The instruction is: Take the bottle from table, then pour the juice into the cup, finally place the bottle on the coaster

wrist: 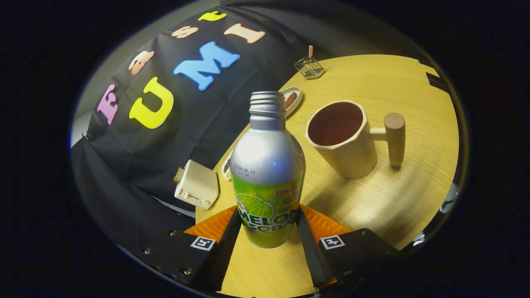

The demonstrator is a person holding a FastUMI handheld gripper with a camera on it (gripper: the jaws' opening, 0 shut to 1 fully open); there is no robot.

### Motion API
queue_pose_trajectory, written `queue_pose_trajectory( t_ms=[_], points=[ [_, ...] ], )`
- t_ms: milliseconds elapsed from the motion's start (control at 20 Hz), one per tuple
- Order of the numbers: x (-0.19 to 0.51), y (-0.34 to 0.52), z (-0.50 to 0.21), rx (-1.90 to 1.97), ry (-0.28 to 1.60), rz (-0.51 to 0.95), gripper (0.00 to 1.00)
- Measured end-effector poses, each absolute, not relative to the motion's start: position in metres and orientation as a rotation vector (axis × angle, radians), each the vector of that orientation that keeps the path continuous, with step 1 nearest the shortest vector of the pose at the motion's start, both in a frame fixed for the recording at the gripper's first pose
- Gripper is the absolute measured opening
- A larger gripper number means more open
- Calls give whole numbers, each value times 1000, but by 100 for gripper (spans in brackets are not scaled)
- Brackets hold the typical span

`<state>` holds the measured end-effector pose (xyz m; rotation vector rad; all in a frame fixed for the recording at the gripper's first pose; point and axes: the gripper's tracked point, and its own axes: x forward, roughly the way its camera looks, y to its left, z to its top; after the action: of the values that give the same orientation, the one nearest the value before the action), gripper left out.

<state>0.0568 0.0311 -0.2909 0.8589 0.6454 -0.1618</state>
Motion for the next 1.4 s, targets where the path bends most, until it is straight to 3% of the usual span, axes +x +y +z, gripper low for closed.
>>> queue_pose_trajectory(
  t_ms=[700, 1400],
  points=[
    [67, 9, -279, 455, 519, -204, 77],
    [126, 7, -275, 186, 496, -203, 77]
  ],
)
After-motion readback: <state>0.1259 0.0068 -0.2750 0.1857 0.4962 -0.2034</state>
